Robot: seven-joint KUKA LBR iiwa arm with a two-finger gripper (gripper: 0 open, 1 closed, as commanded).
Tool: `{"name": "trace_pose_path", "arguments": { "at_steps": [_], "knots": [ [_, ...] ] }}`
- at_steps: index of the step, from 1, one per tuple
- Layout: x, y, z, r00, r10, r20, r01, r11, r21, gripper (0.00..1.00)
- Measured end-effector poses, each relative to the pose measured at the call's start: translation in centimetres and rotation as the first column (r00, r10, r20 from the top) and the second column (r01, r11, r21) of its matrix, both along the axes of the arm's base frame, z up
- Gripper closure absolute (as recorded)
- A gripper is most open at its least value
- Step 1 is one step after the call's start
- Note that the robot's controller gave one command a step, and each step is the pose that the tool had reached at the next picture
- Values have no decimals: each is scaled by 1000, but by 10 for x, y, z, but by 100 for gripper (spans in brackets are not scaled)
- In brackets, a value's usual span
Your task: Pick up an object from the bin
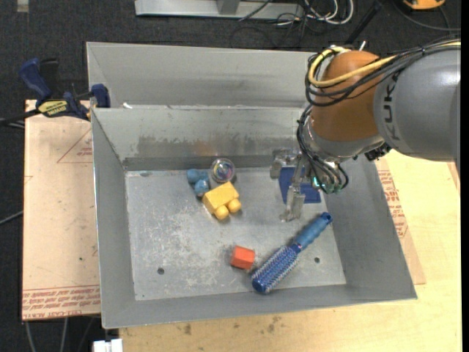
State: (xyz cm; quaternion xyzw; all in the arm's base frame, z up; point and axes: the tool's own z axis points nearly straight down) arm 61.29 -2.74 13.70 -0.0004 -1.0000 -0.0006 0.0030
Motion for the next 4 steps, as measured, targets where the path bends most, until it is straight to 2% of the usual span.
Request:
{"name": "trace_pose_path", "arguments": {
  "at_steps": [1, 2, 3, 4],
  "knots": [
    [-59, -16, -66, 899, 437, 10, -437, 899, -3, 0],
    [-91, 47, -36, 920, 391, 9, -391, 920, 3, 0],
    [-88, 78, -35, 929, 371, 9, -371, 929, 1, 0],
    [-103, 74, -67, 929, 370, 5, -370, 929, -1, 0]
  ]
}}
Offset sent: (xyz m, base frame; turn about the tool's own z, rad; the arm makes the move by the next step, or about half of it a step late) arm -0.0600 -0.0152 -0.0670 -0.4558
